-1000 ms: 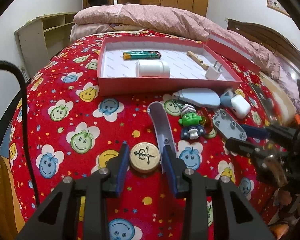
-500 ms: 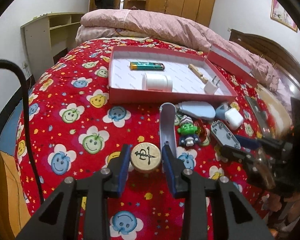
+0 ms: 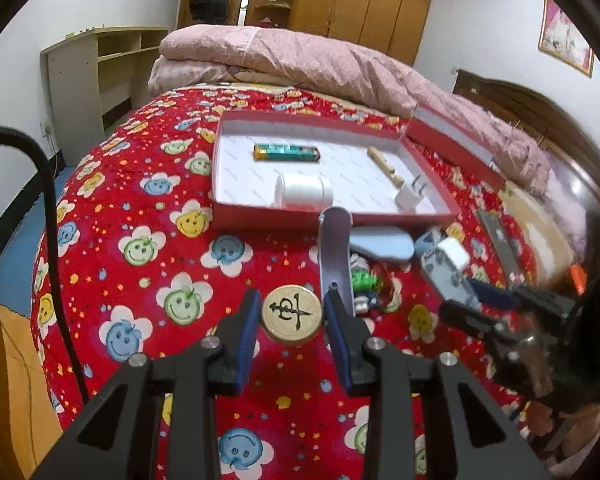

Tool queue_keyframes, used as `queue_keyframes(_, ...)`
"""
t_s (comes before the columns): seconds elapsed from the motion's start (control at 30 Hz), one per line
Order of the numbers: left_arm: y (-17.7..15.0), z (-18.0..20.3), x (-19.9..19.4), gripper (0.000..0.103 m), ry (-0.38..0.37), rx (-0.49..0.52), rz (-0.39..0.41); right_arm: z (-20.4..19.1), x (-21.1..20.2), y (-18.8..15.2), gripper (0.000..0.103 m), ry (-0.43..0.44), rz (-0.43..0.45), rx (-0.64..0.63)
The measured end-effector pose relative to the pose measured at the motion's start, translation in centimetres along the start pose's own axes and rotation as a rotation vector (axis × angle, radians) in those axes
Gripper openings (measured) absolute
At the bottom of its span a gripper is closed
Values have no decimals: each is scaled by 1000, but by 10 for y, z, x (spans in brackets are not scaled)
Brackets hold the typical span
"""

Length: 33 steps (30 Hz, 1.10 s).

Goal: Organize rigid objects
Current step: 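Grasp the grey plastic plate with right tool while left tool grasps the round wooden disc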

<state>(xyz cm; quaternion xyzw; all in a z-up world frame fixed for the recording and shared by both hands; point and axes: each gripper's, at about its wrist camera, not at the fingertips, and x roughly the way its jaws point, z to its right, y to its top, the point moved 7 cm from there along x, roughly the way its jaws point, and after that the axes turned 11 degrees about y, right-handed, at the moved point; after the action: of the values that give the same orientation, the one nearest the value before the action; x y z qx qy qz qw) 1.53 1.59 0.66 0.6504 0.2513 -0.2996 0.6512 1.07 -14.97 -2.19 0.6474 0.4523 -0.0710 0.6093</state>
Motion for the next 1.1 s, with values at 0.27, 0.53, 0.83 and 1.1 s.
queue_keyframes(0.27, -23, 2, 23, 35, 23, 15, -67, 1, 0, -6, 45, 3, -13, 0)
queue_keyframes(0.53, -33, -16, 13, 48, 53, -9, -54, 1, 2, -10, 45, 14, -23, 9)
queue_keyframes(0.83, -34, -38, 1, 48, 78, -74, -41, 0, 1, -11, 45, 19, -18, 11)
queue_keyframes(1.1, -39, -25, 9, 48, 86, 10, -61, 0, -4, -10, 45, 23, -5, 14)
